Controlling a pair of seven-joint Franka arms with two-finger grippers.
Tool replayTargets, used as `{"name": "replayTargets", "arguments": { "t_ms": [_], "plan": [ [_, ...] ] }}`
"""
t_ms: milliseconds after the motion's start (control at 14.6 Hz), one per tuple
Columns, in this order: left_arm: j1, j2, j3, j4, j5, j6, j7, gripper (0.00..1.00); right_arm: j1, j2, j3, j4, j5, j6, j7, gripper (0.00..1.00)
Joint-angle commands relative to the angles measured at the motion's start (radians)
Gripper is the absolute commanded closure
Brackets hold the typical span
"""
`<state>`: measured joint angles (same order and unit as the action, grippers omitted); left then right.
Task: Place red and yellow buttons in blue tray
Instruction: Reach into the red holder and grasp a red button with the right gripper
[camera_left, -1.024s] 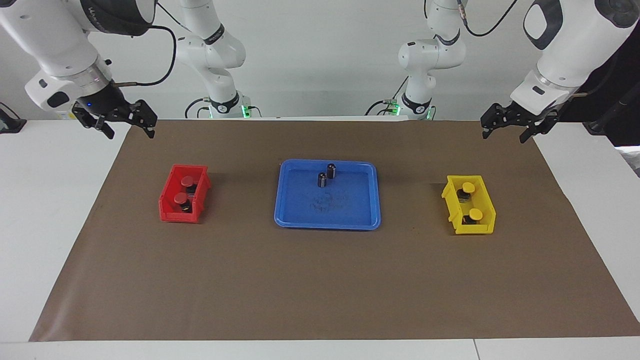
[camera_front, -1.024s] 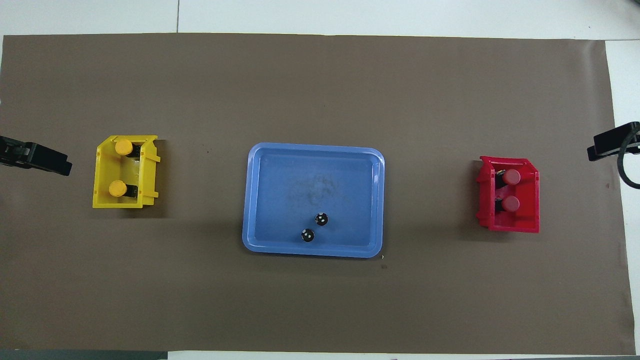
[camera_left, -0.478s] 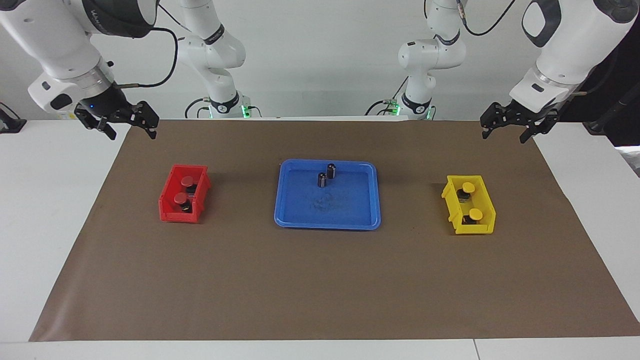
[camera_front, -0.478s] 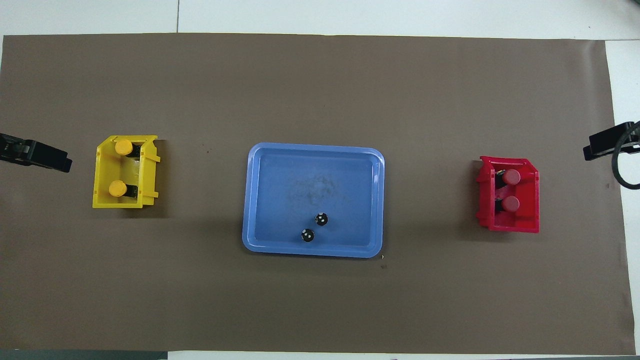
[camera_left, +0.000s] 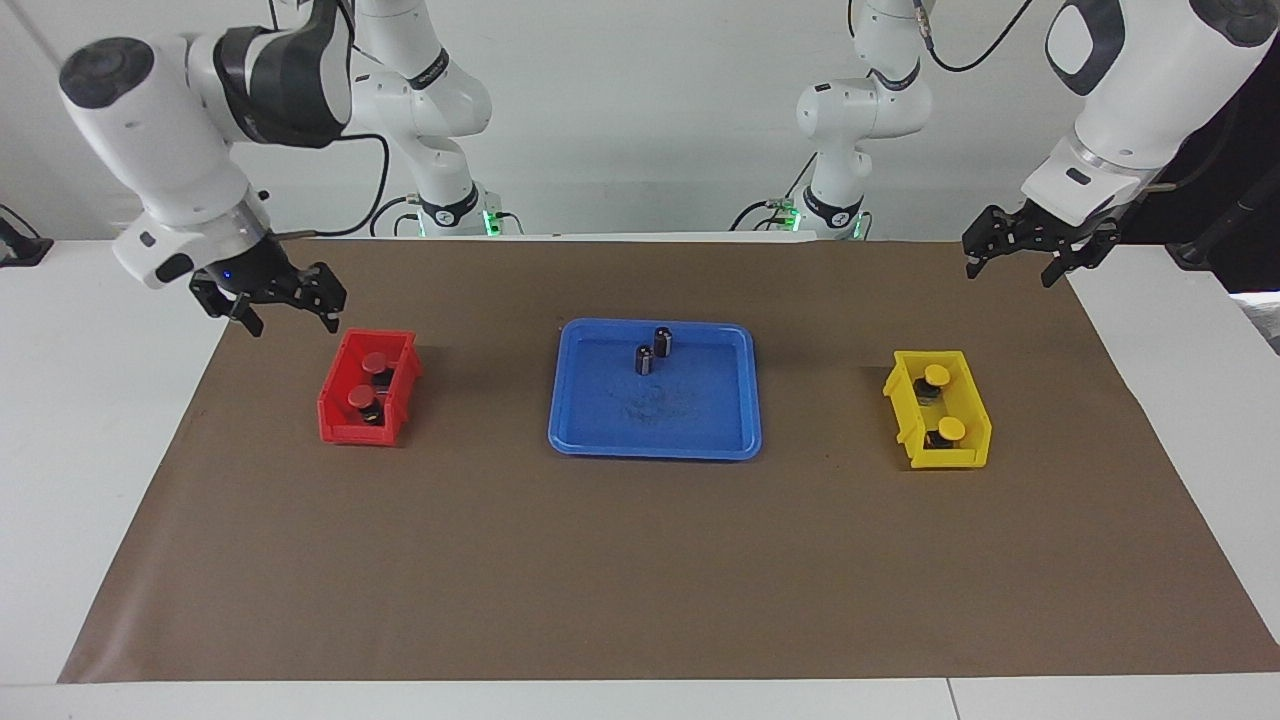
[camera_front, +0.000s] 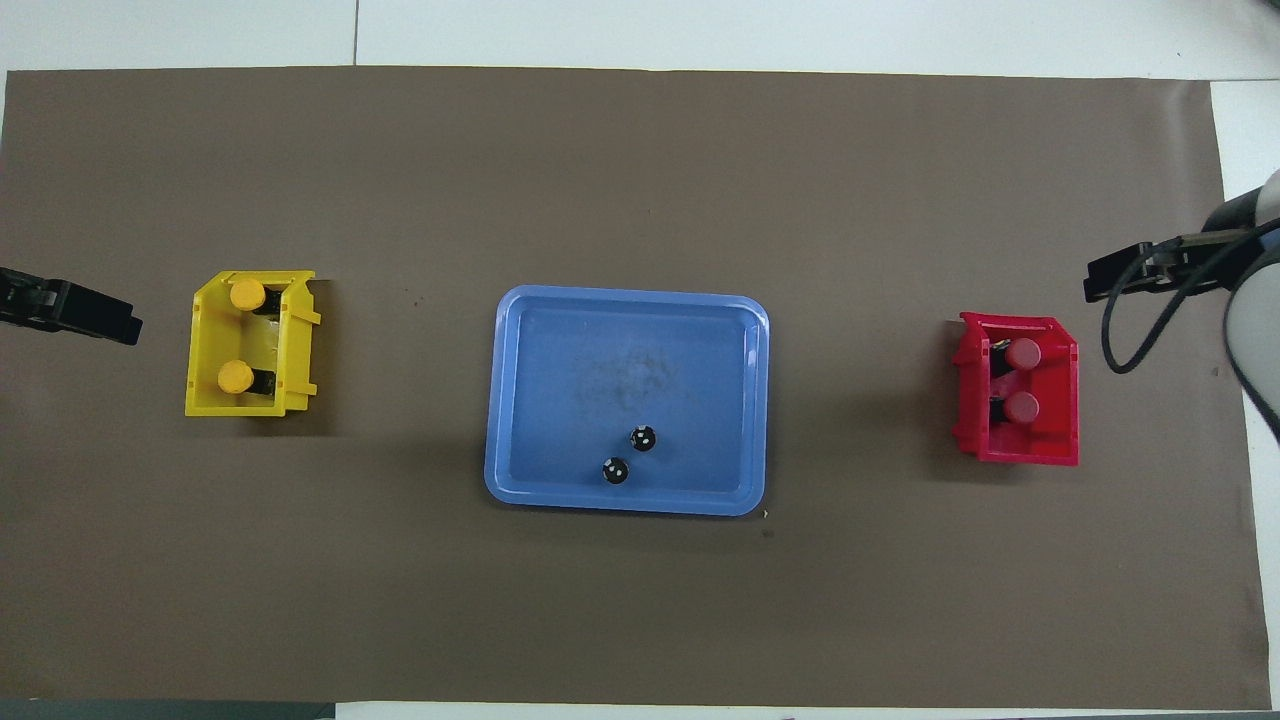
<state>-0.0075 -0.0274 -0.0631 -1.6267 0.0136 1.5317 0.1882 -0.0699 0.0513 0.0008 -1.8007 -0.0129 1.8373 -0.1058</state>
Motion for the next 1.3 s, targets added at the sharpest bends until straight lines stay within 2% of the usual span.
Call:
{"name": "replayTargets", "arguments": {
  "t_ms": [0, 137, 273, 410, 751, 1093, 1229],
  "plan": [
    [0.004, -0.023, 0.005, -0.030, -0.008, 0.008, 0.010, 0.00, -0.010, -0.025, 0.002, -0.176, 0.005, 0.150, -0.008, 0.17],
    [0.000, -0.023, 0.005, -0.030, -0.008, 0.008, 0.011, 0.00, -0.007, -0.025, 0.002, -0.264, 0.005, 0.247, -0.008, 0.27],
    [0.000, -0.023, 0.005, -0.030, -0.008, 0.001, 0.010, 0.00, -0.010, 0.001, 0.002, -0.270, 0.005, 0.289, -0.008, 0.35],
    [-0.002, -0.025, 0.005, -0.031, -0.008, -0.007, 0.010, 0.00, -0.007, 0.001, 0.002, -0.298, 0.005, 0.319, -0.008, 0.39],
    [-0.006, -0.029, 0.005, -0.035, -0.008, -0.018, 0.007, 0.00, -0.013, 0.021, 0.002, -0.324, 0.062, 0.355, -0.009, 0.39],
    [-0.005, -0.066, 0.005, -0.108, -0.008, -0.013, 0.008, 0.00, -0.018, 0.030, 0.001, -0.336, 0.065, 0.388, -0.090, 0.39],
    [-0.006, -0.066, 0.005, -0.108, -0.008, -0.008, 0.007, 0.00, -0.025, 0.027, 0.001, -0.350, 0.064, 0.401, -0.091, 0.39]
  ]
}}
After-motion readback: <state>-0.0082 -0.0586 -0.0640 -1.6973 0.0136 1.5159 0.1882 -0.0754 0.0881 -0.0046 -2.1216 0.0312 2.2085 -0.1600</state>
